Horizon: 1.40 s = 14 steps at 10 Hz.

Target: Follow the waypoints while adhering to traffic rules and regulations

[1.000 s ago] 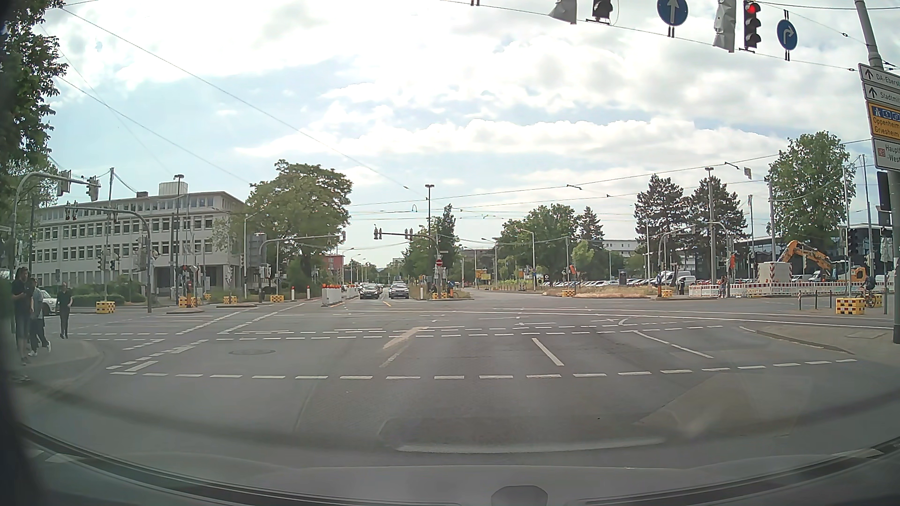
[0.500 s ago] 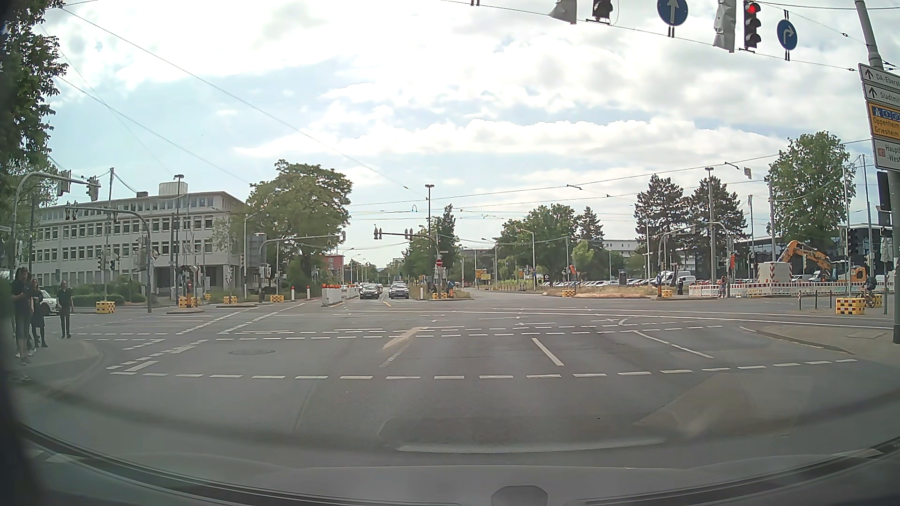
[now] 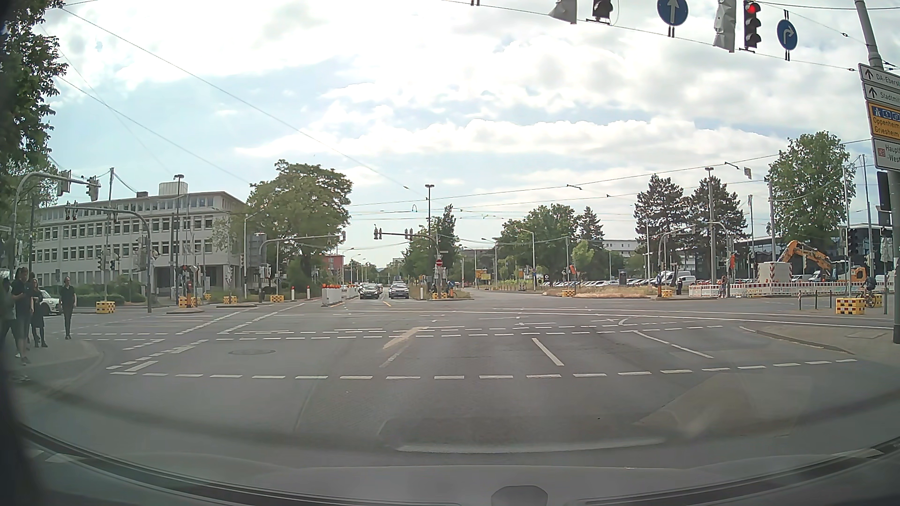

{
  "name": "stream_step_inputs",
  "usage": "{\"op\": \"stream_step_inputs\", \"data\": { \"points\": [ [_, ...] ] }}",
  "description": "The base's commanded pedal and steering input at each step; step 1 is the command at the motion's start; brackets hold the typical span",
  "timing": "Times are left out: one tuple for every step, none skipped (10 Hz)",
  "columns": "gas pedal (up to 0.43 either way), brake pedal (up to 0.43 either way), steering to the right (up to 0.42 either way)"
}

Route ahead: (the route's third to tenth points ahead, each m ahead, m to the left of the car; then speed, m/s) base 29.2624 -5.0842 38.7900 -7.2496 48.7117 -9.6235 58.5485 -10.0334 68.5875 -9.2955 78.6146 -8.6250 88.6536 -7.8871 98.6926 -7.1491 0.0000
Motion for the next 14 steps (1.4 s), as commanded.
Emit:
{"op": "stream_step_inputs", "data": {
  "points": [
    [0.0,0.268,0.015],
    [0.0,0.262,0.015],
    [0.0,0.268,0.015],
    [0.0,0.268,0.015],
    [0.0,0.262,0.015],
    [0.0,0.268,0.015],
    [0.0,0.262,0.015],
    [0.0,0.268,0.015],
    [0.0,0.268,0.015],
    [0.0,0.268,0.015],
    [0.0,0.262,0.015],
    [0.0,0.268,0.015],
    [0.0,0.268,0.015],
    [0.0,0.268,0.015]
  ]
}}
